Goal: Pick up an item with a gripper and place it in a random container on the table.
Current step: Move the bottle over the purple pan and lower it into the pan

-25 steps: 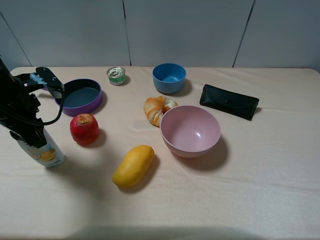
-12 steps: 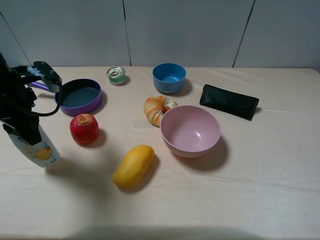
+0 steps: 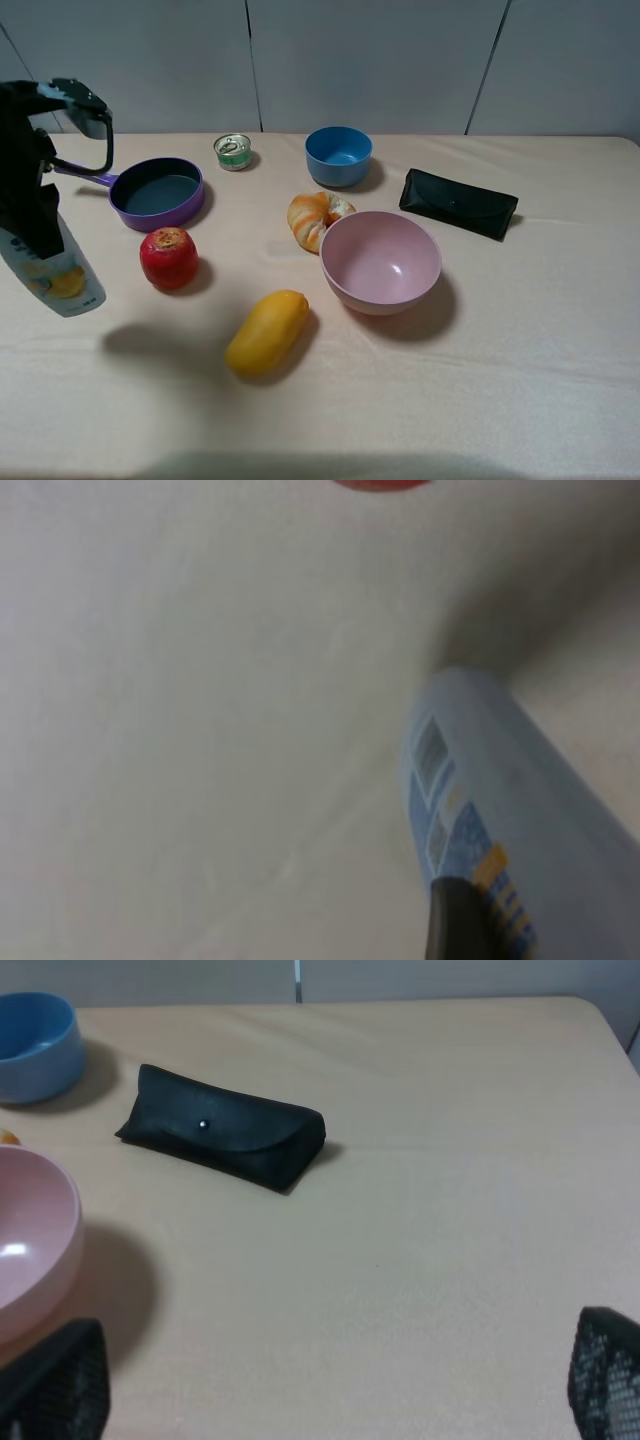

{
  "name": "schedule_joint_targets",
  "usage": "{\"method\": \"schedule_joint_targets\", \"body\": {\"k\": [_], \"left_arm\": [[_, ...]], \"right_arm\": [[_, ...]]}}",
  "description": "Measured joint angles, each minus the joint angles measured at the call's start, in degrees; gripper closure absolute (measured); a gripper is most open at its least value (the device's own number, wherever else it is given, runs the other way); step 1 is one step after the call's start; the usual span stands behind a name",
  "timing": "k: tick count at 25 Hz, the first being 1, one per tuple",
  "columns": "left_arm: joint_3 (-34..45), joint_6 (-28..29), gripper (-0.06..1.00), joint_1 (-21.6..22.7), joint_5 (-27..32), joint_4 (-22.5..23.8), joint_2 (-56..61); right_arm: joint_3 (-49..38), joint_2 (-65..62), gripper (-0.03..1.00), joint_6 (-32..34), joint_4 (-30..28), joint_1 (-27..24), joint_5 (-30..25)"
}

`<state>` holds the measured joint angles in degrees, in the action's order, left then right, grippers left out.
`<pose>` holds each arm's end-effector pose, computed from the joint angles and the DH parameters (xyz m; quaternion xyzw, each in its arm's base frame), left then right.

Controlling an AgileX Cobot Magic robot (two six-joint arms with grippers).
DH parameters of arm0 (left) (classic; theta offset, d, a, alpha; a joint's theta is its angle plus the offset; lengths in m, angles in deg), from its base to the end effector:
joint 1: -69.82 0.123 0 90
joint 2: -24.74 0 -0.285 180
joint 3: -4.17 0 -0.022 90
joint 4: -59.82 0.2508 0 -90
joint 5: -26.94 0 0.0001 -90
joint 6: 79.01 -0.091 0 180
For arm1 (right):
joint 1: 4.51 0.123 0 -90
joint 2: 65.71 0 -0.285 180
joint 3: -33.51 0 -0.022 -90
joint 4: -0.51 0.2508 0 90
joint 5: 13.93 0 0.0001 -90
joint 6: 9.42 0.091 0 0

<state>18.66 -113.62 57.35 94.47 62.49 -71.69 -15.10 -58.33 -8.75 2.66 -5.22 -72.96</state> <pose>0.2708 -0.0559 0.2463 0.4071 0.9130 0.0238 0.0091 -0.0046 0.0030 0.2796 0.0097 0.8433 0.0186 0.5371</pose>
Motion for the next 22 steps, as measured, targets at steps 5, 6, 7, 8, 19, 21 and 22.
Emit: {"method": "schedule_joint_targets", "body": {"k": [5,6,7,8,19,21,22], "left_arm": [[-5.7,5.9,0.56,0.0,0.0,-0.6,0.3],[-6.7,7.5,0.56,0.0,0.0,-0.6,0.5],[-7.5,8.5,0.56,0.0,0.0,-0.6,0.6],[-8.6,9.3,0.56,0.0,0.0,-0.6,0.7],[-16.1,10.8,0.56,0.0,0.0,-0.4,-0.7],[-17.9,11.7,0.56,0.0,0.0,-0.1,-2.5],[-19.0,12.0,0.56,0.0,0.0,0.0,-3.5]], "right_arm": [[0.0,0.0,0.27,0.0,0.0,0.0,0.0],[0.0,0.0,0.27,0.0,0.0,0.0,0.0],[0.0,0.0,0.27,0.0,0.0,0.0,0.0],[0.0,0.0,0.27,0.0,0.0,0.0,0.0],[0.0,0.0,0.27,0.0,0.0,0.0,0.0],[0.0,0.0,0.27,0.0,0.0,0.0,0.0],[0.0,0.0,0.27,0.0,0.0,0.0,0.0]]}}
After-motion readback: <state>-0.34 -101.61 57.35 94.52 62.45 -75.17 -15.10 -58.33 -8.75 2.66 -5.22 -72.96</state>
